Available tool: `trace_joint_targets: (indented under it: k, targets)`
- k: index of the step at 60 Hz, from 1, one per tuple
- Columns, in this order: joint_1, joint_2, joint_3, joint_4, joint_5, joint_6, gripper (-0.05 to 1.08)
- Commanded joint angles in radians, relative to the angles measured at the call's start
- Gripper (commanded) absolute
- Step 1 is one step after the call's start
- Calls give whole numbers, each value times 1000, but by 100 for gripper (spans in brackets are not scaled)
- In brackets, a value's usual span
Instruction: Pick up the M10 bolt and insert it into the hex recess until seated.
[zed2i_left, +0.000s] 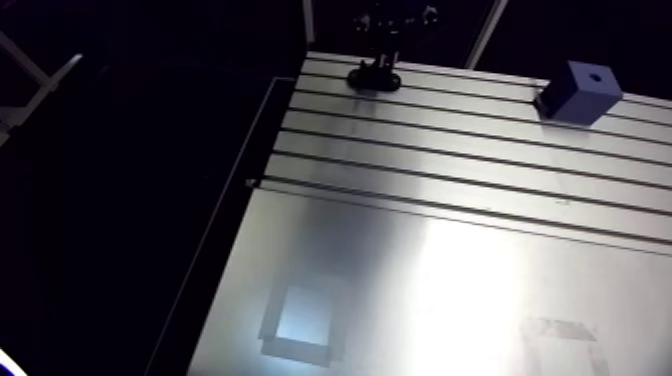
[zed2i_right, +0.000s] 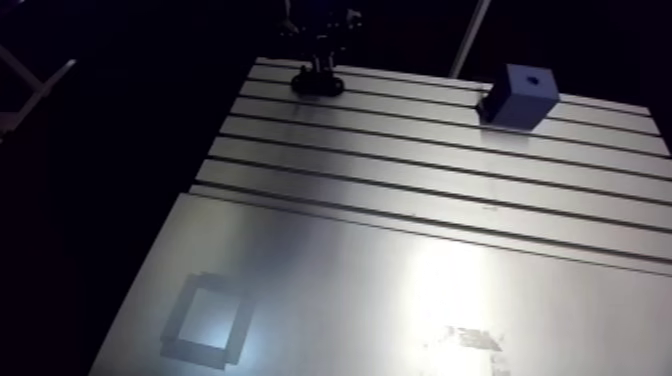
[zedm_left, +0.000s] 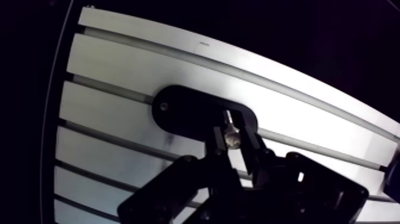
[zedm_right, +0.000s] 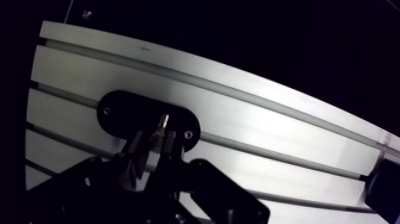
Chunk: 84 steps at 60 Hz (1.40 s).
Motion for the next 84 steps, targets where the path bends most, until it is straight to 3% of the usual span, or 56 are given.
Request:
trace_joint_targets:
  k: [1, 18, 33, 51, 61, 74, 84]
  targets:
    - [-4, -16, -4, 2, 0, 1, 90]
    - [0, -74, -13, 10, 3, 7, 92]
    - [-6, -121, -27, 81, 3, 5, 93]
    - [-48, -236, -29, 295, 9, -84, 99]
    - [-111, -302, -32, 425, 26, -208, 102]
    - [-188, -324, -46, 512, 24, -463, 103]
    - [-257, -325, -67, 576, 23, -563, 103]
